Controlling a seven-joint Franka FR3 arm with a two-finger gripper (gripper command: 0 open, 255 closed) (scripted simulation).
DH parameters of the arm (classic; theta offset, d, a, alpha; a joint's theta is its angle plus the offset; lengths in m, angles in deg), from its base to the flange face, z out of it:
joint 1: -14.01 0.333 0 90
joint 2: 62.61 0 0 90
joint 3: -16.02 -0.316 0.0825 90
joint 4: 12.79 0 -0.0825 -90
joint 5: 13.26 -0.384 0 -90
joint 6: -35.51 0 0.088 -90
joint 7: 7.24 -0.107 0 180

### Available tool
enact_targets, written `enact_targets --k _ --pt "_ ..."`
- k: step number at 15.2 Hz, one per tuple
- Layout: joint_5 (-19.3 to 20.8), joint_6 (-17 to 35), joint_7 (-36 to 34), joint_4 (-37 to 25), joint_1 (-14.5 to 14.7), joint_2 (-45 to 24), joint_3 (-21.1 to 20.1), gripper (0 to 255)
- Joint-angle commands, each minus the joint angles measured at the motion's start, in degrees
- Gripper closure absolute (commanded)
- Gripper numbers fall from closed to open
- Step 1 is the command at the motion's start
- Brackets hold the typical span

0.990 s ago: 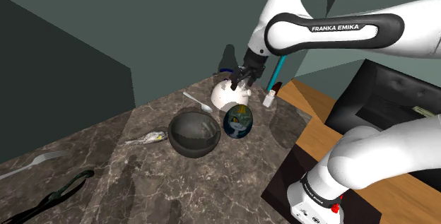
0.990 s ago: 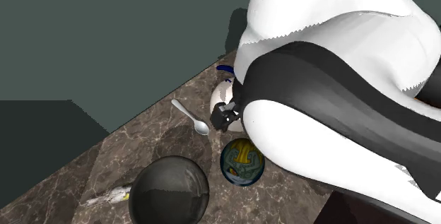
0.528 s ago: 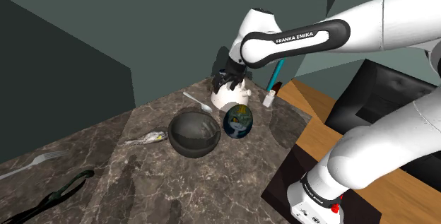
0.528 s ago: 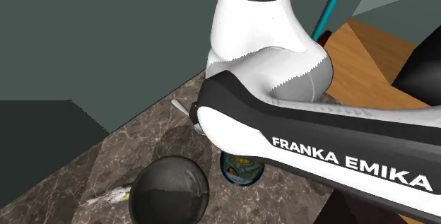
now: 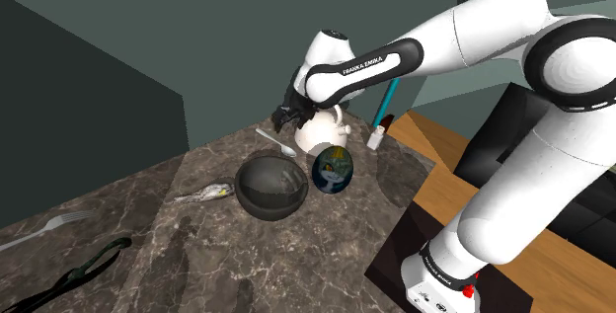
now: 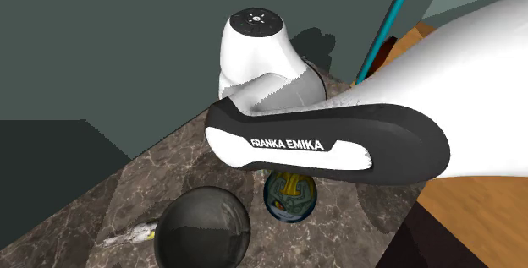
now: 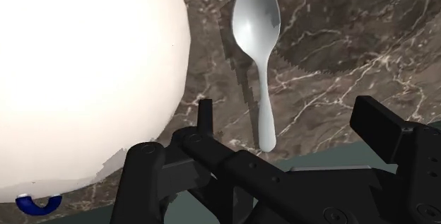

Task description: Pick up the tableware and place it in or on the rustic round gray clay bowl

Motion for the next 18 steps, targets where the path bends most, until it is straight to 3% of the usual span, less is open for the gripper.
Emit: enact_targets --k 1,3,10,18 --pt "1.6 2.6 -1.2 -3.6 0.3 -5.3 0.0 0" --pt "2.7 4.3 -2.0 -6.7 0.8 -9.4 0.2 0" --pt "4.1 8.3 -3.0 -7.6 1.5 -14.3 0.8 0" --pt "4.2 8.6 -3.0 -7.7 1.6 -14.7 0.8 0"
